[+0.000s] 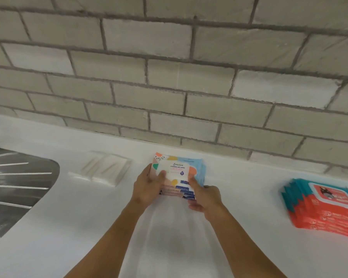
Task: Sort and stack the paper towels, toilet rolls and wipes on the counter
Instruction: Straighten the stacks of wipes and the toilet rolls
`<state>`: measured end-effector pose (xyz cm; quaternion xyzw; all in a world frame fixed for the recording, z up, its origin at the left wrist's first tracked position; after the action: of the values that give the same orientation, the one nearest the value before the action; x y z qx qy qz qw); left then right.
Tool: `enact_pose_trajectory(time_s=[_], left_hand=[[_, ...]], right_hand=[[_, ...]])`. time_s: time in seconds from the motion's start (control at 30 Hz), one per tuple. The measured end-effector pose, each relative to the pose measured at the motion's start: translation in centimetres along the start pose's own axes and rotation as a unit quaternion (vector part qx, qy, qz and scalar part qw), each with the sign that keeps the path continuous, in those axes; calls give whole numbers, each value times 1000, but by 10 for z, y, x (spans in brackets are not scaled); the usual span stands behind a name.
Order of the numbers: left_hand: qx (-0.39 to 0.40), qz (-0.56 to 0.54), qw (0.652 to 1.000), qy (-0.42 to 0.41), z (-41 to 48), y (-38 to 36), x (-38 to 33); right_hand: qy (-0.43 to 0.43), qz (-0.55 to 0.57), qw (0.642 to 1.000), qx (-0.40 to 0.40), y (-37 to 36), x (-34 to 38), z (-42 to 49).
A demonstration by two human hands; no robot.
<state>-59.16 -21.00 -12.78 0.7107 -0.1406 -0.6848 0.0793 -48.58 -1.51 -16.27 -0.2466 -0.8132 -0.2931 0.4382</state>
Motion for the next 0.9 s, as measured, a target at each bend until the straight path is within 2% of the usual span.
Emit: enact_pose_trajectory(time_s=[0.23, 0.53, 0.77, 0.9], left_hand=[[-6, 1, 998, -55, 9, 23, -4], [-29, -111, 993, -26, 16, 46, 10], [-22, -133, 991, -19, 25, 48, 22], [11, -135, 990, -31, 24, 41, 20]], right_hand=[[32, -95, 995, -5, -18, 15, -1], [68, -155, 986, 3, -43, 18, -2], [61, -185, 981, -9, -52, 16, -3], [48, -186, 981, -8, -53, 9, -3]])
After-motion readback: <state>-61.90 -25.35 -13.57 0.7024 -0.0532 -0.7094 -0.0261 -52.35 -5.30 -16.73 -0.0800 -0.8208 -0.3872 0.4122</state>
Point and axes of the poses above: each hand's wrist, its own z-axis towards the middle knuckle, its own y-axis out of the back of the hand, x = y × z, the point moved 10 cm from there along z, towards the middle knuckle, and after that the axes turned 8 degrees about -x, right-handed, at the moved point
